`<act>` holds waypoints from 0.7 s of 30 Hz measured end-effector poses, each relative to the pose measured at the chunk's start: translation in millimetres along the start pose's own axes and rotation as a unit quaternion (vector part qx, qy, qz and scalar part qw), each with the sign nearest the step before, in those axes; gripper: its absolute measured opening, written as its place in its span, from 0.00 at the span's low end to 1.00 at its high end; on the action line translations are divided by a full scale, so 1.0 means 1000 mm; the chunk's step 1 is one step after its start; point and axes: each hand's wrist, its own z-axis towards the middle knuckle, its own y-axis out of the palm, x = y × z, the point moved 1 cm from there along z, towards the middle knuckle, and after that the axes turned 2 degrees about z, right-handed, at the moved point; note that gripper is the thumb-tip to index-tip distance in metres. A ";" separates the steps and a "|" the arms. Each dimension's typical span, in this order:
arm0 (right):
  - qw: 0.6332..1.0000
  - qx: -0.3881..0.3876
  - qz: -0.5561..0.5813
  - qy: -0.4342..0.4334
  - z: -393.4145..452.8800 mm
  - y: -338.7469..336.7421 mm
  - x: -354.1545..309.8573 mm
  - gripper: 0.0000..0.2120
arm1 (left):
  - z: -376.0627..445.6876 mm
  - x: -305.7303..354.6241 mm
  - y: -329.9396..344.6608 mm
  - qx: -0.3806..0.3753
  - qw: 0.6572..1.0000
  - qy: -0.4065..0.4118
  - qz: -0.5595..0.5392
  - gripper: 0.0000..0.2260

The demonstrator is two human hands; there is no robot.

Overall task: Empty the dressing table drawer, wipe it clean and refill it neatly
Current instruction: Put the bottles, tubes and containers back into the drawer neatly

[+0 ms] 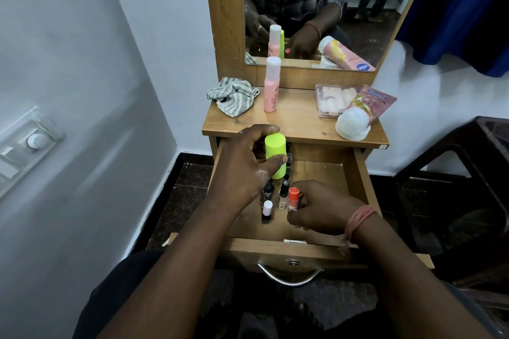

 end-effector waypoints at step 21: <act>0.986 0.081 -0.121 -0.081 -0.004 -0.009 -0.011 0.06 | 0.001 -0.002 0.001 0.002 1.000 -0.007 0.011 0.23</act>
